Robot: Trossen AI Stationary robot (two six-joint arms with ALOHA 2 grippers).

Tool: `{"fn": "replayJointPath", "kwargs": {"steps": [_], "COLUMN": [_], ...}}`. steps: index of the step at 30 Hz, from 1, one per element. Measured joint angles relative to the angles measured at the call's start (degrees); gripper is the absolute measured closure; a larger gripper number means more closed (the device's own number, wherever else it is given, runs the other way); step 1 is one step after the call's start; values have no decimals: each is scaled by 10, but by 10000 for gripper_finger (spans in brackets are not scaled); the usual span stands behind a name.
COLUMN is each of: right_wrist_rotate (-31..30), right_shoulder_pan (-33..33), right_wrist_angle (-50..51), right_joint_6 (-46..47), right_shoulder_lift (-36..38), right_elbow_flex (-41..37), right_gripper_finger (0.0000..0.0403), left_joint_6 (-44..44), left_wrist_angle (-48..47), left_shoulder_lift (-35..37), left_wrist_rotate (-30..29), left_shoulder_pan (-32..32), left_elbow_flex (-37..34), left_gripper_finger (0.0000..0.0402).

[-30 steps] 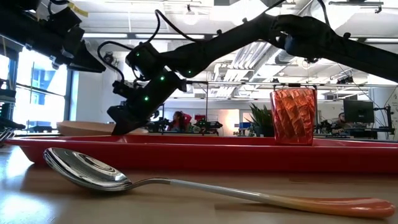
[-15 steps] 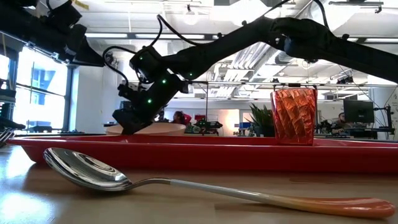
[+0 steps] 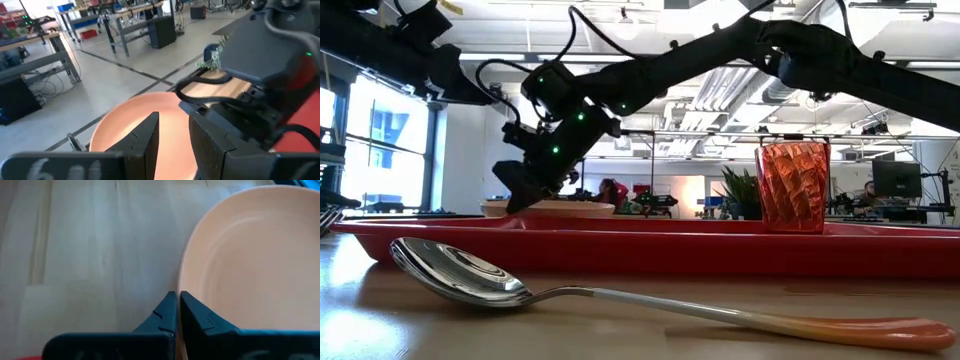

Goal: Pick and place plate/cup/fork/spoon on tray
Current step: Put the orange plate on the red serving tray at the bottom left of the red glass

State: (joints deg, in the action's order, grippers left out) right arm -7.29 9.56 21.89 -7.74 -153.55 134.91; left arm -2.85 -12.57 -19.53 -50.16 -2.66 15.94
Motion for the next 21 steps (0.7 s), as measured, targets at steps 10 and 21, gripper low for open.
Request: {"fn": "replayJointPath", "kwargs": {"steps": [10, 21], "right_wrist_rotate": [-112, -181], "right_shoulder_pan": [-28, -95], "right_wrist_angle": [13, 108], "right_joint_6": [-42, -35], "right_shoulder_lift": [25, 58], "right_elbow_flex": [0, 0], "right_gripper_finger": [402, 403], "left_joint_6": [1, -24], "left_wrist_angle": [27, 10], "left_shoulder_lift": [0, 2], "left_wrist_rotate": [1, 31], "left_shoulder_pan": [0, -1], "left_elbow_flex": [0, 0], "left_gripper_finger": [304, 304]}}
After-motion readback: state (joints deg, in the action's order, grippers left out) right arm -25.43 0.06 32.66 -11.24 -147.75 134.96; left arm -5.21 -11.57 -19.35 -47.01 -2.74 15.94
